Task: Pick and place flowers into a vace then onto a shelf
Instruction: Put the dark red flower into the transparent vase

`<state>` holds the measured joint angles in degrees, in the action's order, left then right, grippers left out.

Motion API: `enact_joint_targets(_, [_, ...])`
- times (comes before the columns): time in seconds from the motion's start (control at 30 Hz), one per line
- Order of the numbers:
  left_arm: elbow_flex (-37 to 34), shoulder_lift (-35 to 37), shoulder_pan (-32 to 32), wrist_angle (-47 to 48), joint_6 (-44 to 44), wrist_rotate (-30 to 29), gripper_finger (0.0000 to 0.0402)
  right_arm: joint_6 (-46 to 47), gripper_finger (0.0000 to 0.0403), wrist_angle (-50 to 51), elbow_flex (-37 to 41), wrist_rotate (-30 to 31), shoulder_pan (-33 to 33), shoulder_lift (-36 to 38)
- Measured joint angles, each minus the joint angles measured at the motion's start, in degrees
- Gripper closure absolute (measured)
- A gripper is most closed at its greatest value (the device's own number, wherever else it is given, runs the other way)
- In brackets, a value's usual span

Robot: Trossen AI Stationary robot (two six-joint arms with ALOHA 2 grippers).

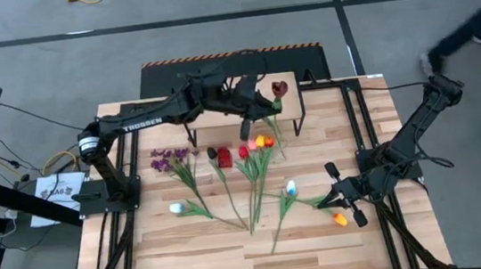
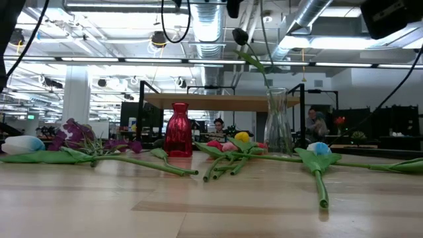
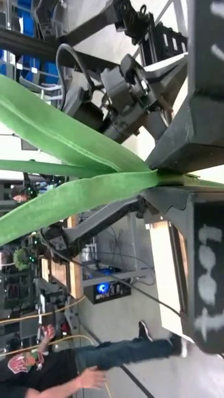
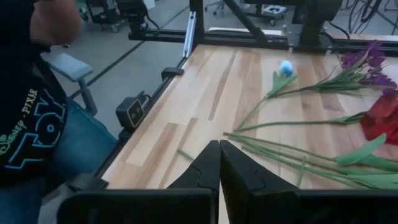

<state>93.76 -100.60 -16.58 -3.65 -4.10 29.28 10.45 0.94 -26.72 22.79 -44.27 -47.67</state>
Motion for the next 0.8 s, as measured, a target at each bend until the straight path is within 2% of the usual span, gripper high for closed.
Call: enact_joint_targets(0.8, [-0.1,-6.3,1.3,1.0,-0.1,-1.3,0.0385,-0.3,0.0402,-1.0,0.0,-0.1,0.0,-0.3])
